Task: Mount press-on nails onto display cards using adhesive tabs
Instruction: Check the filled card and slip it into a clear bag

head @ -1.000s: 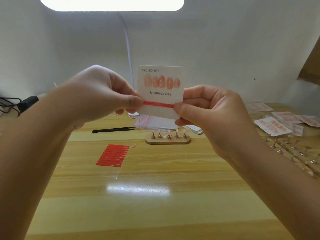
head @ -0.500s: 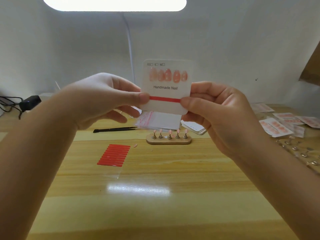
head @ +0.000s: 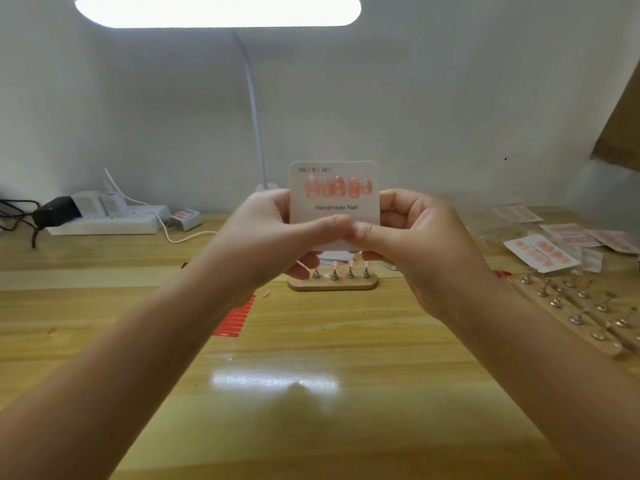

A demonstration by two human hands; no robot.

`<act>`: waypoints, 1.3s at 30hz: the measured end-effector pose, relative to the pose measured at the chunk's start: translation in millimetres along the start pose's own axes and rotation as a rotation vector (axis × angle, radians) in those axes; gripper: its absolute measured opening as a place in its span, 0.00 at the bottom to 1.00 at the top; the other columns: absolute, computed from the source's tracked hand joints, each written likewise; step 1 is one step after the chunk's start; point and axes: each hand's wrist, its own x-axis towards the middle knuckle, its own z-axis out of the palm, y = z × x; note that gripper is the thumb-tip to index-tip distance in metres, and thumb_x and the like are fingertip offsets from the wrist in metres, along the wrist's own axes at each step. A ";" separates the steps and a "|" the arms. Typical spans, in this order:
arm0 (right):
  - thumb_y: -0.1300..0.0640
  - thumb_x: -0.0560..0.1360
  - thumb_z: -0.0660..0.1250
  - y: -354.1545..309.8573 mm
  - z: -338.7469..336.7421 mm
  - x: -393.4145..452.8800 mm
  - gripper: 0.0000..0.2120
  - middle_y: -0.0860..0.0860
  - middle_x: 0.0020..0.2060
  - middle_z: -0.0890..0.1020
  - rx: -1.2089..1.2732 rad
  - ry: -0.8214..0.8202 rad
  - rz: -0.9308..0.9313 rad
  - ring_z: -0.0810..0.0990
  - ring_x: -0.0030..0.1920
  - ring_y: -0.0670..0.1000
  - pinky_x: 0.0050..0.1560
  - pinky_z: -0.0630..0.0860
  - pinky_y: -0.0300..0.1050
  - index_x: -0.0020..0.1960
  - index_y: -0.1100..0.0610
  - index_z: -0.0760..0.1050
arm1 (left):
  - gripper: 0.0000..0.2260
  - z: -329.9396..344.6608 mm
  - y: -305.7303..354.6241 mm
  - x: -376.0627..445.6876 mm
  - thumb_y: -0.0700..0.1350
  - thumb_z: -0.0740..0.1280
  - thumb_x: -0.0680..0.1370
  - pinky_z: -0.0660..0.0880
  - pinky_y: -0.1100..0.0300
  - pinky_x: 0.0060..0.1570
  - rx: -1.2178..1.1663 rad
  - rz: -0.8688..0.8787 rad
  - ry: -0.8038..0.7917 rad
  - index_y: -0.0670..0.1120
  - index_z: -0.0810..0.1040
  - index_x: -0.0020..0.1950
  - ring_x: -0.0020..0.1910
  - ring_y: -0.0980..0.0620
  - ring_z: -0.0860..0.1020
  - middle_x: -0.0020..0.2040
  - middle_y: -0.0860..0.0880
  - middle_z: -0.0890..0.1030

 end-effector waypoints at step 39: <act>0.72 0.75 0.65 98.3 8.3 3.0 0.14 0.55 0.44 0.86 0.197 0.007 0.113 0.86 0.45 0.54 0.44 0.81 0.40 0.54 0.58 0.81 | 0.05 34.6 -106.3 15.7 0.44 0.71 0.75 0.72 0.48 0.42 0.757 0.561 0.424 0.44 0.78 0.45 0.41 0.46 0.74 0.41 0.48 0.78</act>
